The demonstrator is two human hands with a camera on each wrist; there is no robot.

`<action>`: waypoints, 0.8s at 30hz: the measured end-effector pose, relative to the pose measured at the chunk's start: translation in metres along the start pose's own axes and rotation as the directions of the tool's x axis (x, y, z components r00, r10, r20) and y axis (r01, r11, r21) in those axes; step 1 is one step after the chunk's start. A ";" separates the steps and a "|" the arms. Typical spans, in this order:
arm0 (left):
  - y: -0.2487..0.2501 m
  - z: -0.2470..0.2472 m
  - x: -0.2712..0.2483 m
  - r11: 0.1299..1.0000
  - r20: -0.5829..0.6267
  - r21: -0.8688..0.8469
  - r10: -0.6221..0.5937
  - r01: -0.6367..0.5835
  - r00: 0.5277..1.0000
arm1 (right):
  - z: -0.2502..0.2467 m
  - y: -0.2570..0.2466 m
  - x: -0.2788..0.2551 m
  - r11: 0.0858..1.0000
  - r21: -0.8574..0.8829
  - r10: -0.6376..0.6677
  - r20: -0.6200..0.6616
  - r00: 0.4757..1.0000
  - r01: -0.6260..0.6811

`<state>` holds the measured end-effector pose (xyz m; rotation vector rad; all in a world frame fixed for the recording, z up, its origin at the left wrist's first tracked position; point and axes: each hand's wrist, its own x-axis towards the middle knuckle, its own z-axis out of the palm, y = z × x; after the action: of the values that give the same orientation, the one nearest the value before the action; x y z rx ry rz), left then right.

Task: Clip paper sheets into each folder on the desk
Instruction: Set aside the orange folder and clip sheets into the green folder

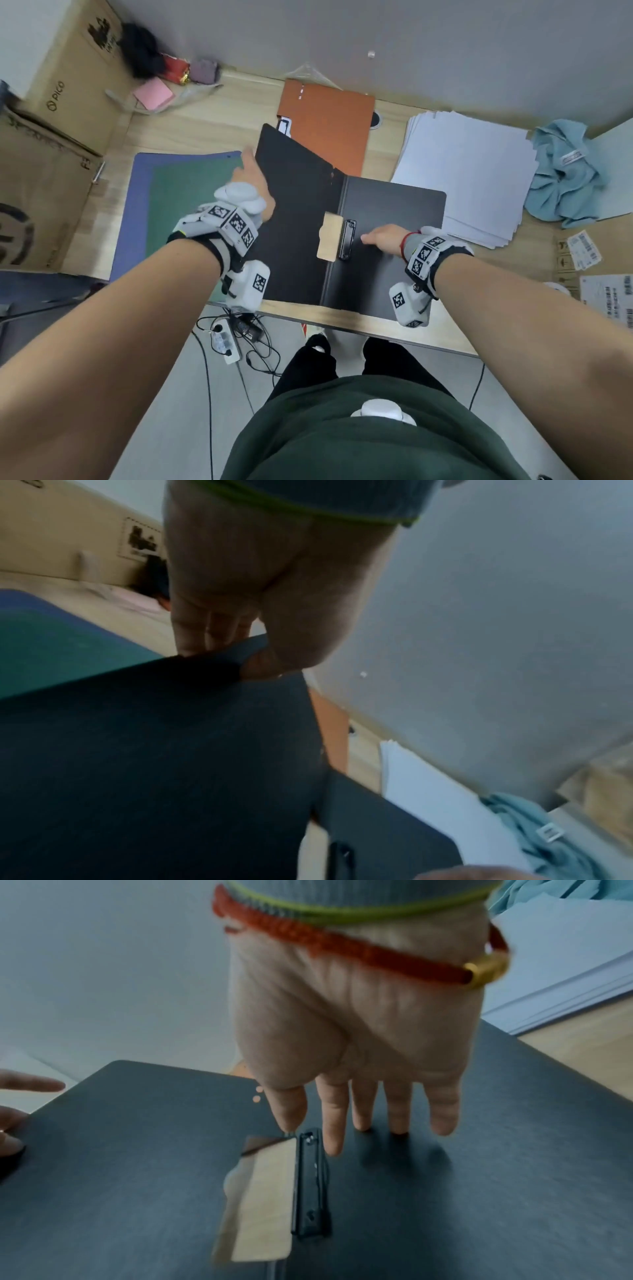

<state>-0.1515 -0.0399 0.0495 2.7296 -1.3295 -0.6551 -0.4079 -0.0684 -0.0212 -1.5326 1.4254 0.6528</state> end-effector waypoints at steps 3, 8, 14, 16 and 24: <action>-0.022 0.018 -0.001 0.993 0.061 0.100 -0.070 0.064 0.996 | 0.008 0.006 0.001 1.000 -0.011 0.010 -0.027 1.000 -0.010; -0.055 0.040 0.001 0.982 0.219 0.187 -0.030 -0.012 0.975 | 0.013 0.011 -0.001 0.999 0.033 0.030 -0.037 0.999 -0.029; -0.010 0.041 -0.003 0.953 0.191 0.303 -0.053 -0.008 0.980 | 0.000 0.030 -0.003 0.989 0.146 0.038 -0.042 0.998 -0.031; 0.016 0.037 0.000 0.954 0.226 0.292 0.004 -0.071 0.974 | -0.012 0.035 -0.005 0.978 0.208 0.039 -0.081 0.996 -0.021; 0.167 0.054 -0.013 0.884 0.405 0.132 0.365 -0.448 0.838 | -0.104 0.115 -0.003 0.823 0.560 0.289 -0.268 0.919 -0.096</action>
<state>-0.3031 -0.1278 0.0402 2.4045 -2.1132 -1.0684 -0.5402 -0.1482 -0.0029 -1.0822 1.8578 0.0640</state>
